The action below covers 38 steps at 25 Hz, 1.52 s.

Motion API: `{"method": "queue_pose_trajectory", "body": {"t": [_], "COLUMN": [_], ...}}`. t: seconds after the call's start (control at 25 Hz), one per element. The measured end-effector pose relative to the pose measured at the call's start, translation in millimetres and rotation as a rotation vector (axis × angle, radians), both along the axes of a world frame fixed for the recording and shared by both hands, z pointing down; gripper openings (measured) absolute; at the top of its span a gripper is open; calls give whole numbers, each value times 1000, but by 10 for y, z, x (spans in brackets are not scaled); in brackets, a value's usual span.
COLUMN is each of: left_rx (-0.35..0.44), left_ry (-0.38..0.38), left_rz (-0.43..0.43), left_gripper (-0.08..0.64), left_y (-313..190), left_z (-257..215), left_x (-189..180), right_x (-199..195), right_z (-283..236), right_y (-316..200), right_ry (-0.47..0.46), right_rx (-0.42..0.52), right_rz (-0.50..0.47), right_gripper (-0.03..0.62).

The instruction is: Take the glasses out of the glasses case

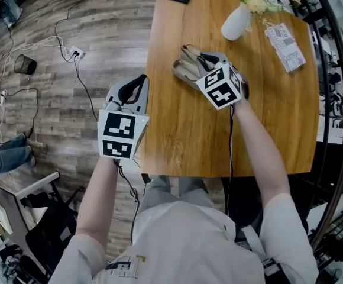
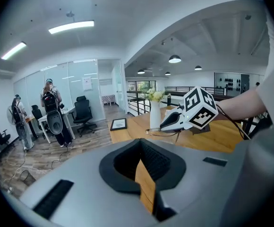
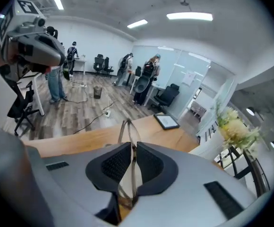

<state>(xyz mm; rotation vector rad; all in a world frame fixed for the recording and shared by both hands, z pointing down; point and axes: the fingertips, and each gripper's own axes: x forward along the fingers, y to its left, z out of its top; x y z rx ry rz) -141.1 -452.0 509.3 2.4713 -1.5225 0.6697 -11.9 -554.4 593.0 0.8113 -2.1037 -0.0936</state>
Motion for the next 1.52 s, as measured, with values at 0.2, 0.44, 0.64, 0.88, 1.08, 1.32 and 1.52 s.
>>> {"method": "queue_pose_trajectory", "body": {"t": [0.2,0.44,0.64,0.88,1.08,1.32,1.52], "left_rx": [107,180,298,472,582,662,637], "left_ry": [-1,-21,-26,-30,12,2,-7], "left_rz": [12,27,26,31,-16,-33,-30], "left_gripper": [17,17,17,17,17,17,17], "left_y": [1,116,213,463,805,1223,1483], "left_z": [-569,-1119,-1784,-2650,-3226,-3491,-3411], "left_x": [20,114,27,-81,-87,-83,36], "right_x": [118,372,504,651,813,1136,1356], "right_z": [-886,-1715,-2789,-4007,-4599,-4778,-4642], "right_y": [70,259,506,995,1513,2091,2471], "right_ry": [-148,-252,-443,-592,-687,-760,-755], "right_rx": [76,188,324,547,670,723,713], "right_rz": [63,100,118,102,95,126,156], "right_gripper": [44,44,44,44,44,44,44]}}
